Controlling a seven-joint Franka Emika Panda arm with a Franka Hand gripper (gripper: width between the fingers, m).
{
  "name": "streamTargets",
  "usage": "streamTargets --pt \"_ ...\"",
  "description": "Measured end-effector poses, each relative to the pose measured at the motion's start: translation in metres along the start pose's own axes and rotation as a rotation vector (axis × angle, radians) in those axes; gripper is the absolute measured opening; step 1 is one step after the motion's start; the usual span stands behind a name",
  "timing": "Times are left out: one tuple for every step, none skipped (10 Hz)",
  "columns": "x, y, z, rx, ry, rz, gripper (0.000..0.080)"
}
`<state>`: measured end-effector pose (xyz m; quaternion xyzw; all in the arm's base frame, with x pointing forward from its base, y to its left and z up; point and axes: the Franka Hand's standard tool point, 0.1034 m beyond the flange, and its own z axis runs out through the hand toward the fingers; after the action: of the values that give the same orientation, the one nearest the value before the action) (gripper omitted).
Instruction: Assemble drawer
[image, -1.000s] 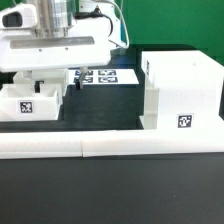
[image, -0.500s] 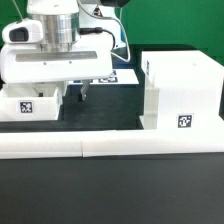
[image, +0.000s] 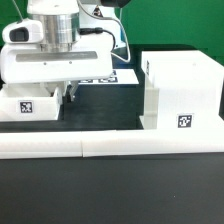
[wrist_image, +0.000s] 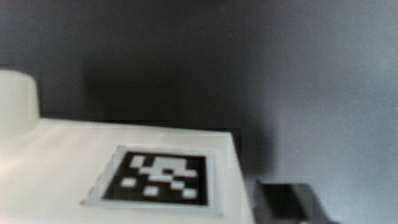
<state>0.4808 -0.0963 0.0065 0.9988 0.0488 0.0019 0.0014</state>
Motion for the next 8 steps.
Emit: streamTargets --pt "0.0 0.0 0.0 0.0 0.0 -0.001 0.007" --pt "0.0 0.0 0.0 0.0 0.0 0.0 0.0041" --pt "0.0 0.0 0.0 0.0 0.0 0.0 0.0041" --pt "0.0 0.0 0.0 0.0 0.0 -0.001 0.0041" --pt "0.001 -0.002 -0.001 0.001 0.0 0.001 0.0041" --pt "0.006 -0.01 -0.007 0.011 -0.005 0.004 0.0041" --pt "0.011 -0.023 -0.016 0.019 -0.006 0.012 0.0041" --pt "0.017 -0.035 -0.026 0.027 -0.007 0.012 0.0041"
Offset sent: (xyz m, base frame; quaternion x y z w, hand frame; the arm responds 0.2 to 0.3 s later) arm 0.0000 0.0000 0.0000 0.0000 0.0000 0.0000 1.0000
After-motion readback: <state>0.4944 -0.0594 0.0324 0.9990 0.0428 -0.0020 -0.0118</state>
